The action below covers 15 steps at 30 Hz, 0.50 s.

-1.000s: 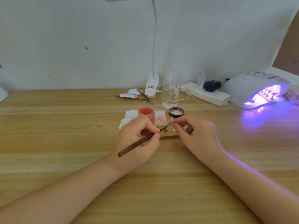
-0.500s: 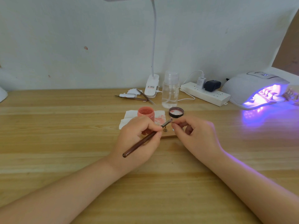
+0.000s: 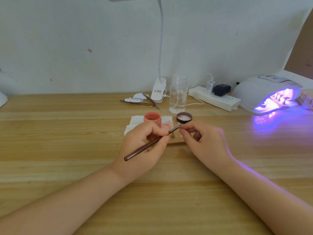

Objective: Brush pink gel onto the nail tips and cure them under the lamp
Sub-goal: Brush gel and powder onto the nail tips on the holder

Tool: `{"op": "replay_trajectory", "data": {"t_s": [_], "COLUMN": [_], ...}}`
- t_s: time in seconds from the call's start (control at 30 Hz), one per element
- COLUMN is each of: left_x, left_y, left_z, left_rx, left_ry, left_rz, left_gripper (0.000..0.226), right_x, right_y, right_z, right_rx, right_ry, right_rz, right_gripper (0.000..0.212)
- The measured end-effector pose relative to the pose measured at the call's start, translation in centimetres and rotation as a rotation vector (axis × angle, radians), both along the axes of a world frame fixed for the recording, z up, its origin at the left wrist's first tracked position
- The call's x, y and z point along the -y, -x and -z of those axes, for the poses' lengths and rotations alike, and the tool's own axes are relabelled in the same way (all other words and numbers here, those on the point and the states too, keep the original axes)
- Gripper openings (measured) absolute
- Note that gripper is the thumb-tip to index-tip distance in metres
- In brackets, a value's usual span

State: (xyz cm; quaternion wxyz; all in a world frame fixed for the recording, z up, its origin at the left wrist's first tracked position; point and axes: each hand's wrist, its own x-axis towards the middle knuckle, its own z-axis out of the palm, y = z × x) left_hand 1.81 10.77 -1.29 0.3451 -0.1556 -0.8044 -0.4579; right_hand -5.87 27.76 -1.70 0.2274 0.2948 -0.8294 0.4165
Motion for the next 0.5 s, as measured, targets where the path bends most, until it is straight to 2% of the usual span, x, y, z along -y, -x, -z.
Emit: {"op": "replay_trajectory", "data": {"t_s": [0.2, 0.37, 0.5], "left_x": [-0.17, -0.39, -0.28], "left_y": [-0.39, -0.13, -0.28], "left_z": [-0.37, -0.37, -0.32], "left_rx": [-0.043, -0.007, -0.007], "left_ry": [-0.042, -0.052, -0.04], "left_rz": [0.022, -0.023, 0.012], "left_gripper": [0.005, 0.025, 0.012], "right_x": [-0.02, 0.02, 0.03], "right_y": [0.1, 0.07, 0.11], "right_z": [0.14, 0.04, 0.11], "right_rx": [0.001, -0.014, -0.01], "right_ry": [0.013, -0.001, 0.002], "right_rz": [0.003, -0.004, -0.004], "right_gripper": [0.007, 0.01, 0.007]}}
